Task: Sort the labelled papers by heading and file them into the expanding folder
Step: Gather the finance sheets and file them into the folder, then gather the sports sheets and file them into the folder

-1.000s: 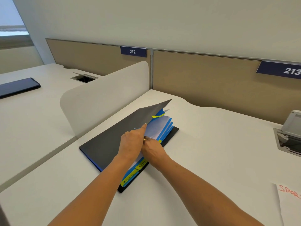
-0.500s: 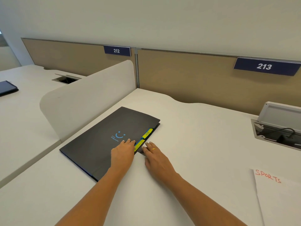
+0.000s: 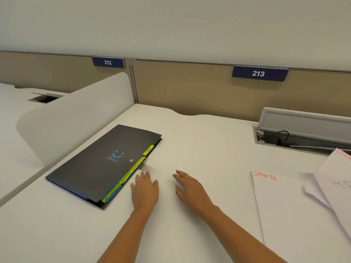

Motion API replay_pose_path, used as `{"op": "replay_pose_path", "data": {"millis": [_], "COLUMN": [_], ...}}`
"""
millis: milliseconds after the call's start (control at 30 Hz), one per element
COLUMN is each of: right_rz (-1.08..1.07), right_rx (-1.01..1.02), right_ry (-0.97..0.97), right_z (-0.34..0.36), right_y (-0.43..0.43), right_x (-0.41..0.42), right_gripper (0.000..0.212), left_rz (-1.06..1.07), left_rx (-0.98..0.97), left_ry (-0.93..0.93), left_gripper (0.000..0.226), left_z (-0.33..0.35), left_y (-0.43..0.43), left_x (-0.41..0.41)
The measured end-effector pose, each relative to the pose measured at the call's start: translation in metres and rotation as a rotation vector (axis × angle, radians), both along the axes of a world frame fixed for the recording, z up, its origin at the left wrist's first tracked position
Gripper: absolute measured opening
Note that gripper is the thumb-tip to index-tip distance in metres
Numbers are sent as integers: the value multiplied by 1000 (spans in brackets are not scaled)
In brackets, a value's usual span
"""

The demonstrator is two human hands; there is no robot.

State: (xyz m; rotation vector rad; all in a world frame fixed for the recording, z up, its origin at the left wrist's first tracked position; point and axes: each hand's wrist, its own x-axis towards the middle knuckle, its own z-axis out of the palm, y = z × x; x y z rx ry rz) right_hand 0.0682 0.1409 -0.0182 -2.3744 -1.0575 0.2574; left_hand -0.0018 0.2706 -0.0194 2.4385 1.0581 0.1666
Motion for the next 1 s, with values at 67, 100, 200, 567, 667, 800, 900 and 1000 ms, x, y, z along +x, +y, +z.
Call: {"op": "replay_pose_path", "data": {"millis": [67, 100, 200, 567, 667, 800, 900, 1000], "right_rz": [-84, -131, -288, -843, -786, -664, -645, -673], "right_rx": [-12, -16, -22, -251, -266, -163, -40, 10], "right_ry": [19, 25, 14, 13, 72, 155, 247, 245], "right_z": [0, 0, -1, -2, -5, -5, 0, 5], "right_y": [-25, -39, -83, -234, -240, -228, -233, -252], "right_x": [-2, -3, -7, -16, -26, -34, -29, -17], "right_gripper": [48, 47, 46, 55, 59, 59, 56, 54], "left_rz": [-58, -92, -214, -516, -550, -582, -594, -591], "left_rx": [17, 20, 11, -26, -58, -93, -21, 45], "left_ry": [36, 43, 59, 70, 44, 30, 99, 155], "left_gripper": [53, 54, 54, 58, 62, 69, 75, 77], "left_z": [-5, -5, -4, -6, -5, -5, -6, -8], "left_y": [-18, -28, -62, -162, -188, -215, -223, -223], "left_x": [0, 0, 2, 7, 10, 15, 21, 25]}}
